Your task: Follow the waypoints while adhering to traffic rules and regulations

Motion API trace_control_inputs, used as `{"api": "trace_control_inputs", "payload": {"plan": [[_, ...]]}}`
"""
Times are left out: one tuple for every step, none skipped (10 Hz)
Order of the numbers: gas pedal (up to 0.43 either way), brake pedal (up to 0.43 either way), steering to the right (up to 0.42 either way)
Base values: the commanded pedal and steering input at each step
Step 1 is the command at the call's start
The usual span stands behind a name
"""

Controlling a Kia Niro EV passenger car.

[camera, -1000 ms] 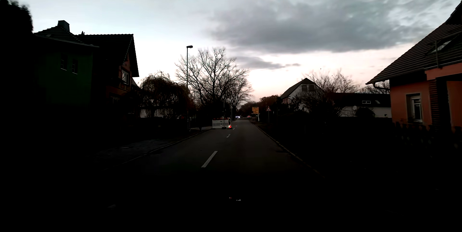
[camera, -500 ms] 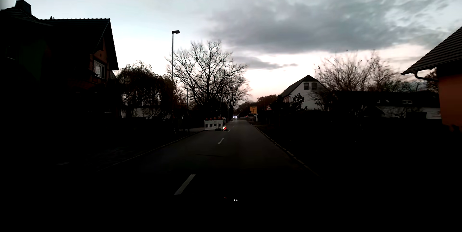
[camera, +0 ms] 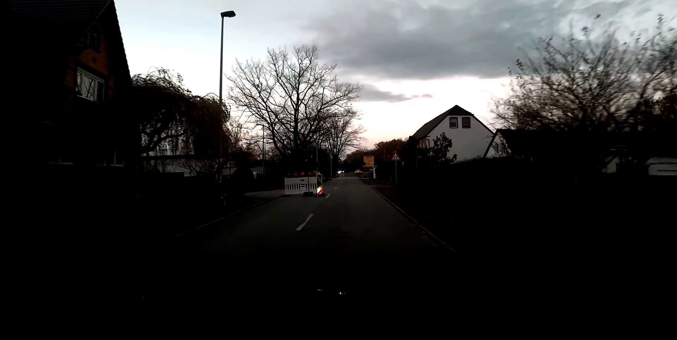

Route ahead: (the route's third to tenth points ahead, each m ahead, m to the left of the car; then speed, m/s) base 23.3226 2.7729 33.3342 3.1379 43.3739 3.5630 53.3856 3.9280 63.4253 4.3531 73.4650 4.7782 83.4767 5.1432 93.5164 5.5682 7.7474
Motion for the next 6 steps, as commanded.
{"api": "trace_control_inputs", "payload": {"plan": [[0.087,0.000,0.005],[0.118,0.000,0.003],[0.138,0.000,0.003],[0.138,0.000,0.002],[0.138,0.000,0.002],[0.138,0.000,0.000]]}}
